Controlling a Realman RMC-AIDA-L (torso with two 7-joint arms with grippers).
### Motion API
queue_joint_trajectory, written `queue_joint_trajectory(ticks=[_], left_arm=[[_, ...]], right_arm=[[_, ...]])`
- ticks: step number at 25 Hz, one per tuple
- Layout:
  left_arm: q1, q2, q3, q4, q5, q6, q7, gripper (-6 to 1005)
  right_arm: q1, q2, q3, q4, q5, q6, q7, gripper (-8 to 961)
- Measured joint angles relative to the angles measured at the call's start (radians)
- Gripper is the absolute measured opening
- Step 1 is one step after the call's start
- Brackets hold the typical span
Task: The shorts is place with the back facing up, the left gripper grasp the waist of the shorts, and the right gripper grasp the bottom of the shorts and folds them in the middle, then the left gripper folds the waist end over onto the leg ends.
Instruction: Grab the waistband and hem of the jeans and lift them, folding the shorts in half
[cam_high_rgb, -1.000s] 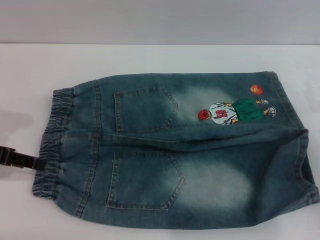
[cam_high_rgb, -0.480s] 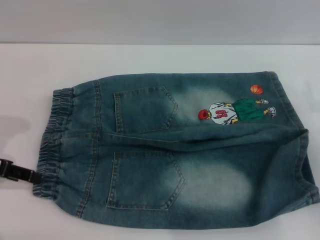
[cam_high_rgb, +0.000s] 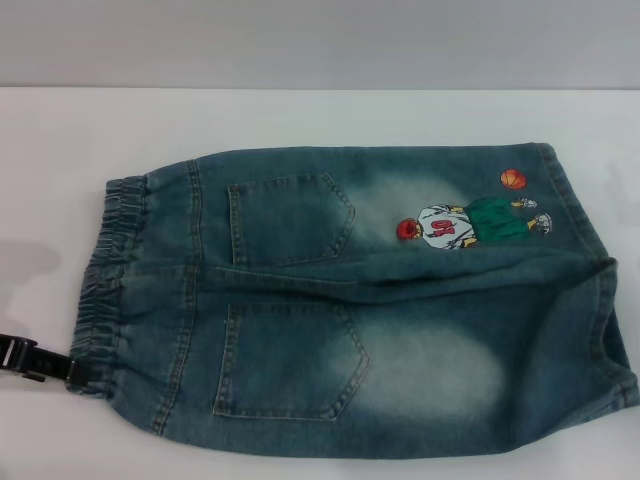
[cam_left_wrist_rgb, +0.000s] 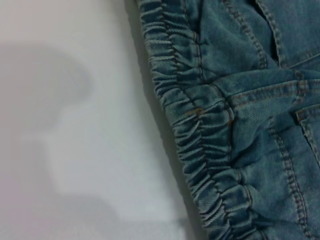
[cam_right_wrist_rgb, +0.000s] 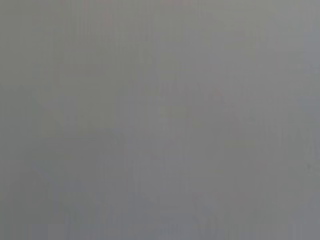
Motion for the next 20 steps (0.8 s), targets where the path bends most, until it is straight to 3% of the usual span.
queue_joint_trajectory(ticks=[20], left_arm=[[-0.007, -0.001, 0.012, -0.026, 0.002, -0.004, 0.01, 738]], right_arm=[[-0.009, 0.0, -0.003, 0.0, -0.004, -0.011, 0.004, 602]])
